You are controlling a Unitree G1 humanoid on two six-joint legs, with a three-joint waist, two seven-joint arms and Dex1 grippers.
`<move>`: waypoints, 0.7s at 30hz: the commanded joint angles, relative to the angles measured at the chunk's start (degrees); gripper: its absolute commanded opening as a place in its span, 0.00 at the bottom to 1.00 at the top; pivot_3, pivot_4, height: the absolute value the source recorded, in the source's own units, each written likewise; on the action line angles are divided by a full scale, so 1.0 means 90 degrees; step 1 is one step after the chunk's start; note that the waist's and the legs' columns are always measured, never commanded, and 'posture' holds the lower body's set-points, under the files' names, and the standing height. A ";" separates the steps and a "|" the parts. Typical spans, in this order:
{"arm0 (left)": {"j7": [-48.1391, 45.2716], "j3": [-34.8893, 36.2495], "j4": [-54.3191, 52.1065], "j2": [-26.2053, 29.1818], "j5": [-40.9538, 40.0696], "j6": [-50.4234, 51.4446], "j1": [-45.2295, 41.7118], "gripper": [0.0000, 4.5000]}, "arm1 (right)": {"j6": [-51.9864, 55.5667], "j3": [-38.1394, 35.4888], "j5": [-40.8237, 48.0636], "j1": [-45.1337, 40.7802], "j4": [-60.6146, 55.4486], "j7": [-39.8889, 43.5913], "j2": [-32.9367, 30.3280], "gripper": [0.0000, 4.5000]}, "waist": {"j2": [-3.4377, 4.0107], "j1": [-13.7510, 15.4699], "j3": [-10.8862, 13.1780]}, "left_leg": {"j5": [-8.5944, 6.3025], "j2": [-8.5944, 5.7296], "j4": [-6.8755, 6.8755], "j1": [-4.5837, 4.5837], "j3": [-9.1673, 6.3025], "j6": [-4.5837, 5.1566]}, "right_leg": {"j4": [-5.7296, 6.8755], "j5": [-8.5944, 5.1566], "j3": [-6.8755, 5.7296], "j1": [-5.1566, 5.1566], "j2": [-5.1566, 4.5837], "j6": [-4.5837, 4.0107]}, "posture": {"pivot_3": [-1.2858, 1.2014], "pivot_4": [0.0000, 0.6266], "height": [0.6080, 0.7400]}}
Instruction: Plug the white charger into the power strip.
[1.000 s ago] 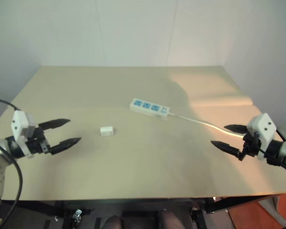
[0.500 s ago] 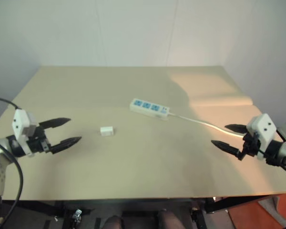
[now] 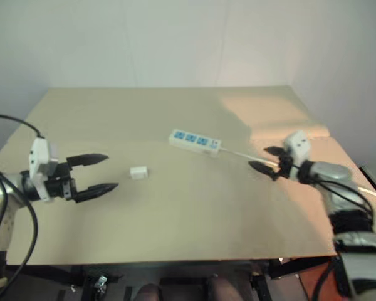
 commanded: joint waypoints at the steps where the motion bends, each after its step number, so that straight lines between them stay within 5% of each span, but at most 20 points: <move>1: 0.0139 -0.0184 -0.0513 -0.0065 -0.0114 0.0091 -0.0274 1.00 | -0.0872 0.0020 -0.0424 -0.0997 0.1688 -0.0528 0.0332 0.99 | 0.0001 0.0010 0.0005 | 0.0000 -0.0003 0.0001 -0.0005 0.0001 0.0000 | -0.0002 0.0001 0.0001 -0.0005 -0.0004 0.0000 | 0.52 0.24 1.00; 9: 0.0211 -0.0166 -0.1086 -0.0149 -0.0183 0.0147 0.0220 1.00 | -0.1210 -0.0003 -0.0955 -0.1891 0.3173 -0.1068 0.0707 0.99 | 0.0001 0.0008 0.0006 | 0.0000 -0.0014 0.0000 -0.0005 -0.0002 -0.0001 | -0.0008 0.0006 -0.0001 0.0001 -0.0026 0.0005 | 0.52 0.24 1.00; 17: 0.0214 -0.0329 -0.1154 -0.0131 -0.0096 0.0103 0.0255 1.00 | -0.0170 -0.0242 -0.1032 -0.2238 0.3528 -0.1582 0.0961 0.99 | 0.0002 -0.0108 0.0006 | 0.0000 -0.0006 0.0001 0.0007 -0.0005 -0.0001 | 0.0008 0.0008 -0.0001 0.0004 -0.0009 0.0001 | 0.52 0.24 1.00; 21: 0.0239 -0.0372 -0.1142 -0.0169 -0.0061 0.0066 0.0233 1.00 | 0.0061 -0.0307 -0.1121 -0.2298 0.3539 -0.1657 0.0999 0.79 | 0.0002 -0.0136 0.0006 | 0.0000 -0.0008 0.0001 0.0001 -0.0008 -0.0001 | 0.0002 0.0007 -0.0002 0.0004 -0.0011 0.0001 | 0.52 0.24 1.00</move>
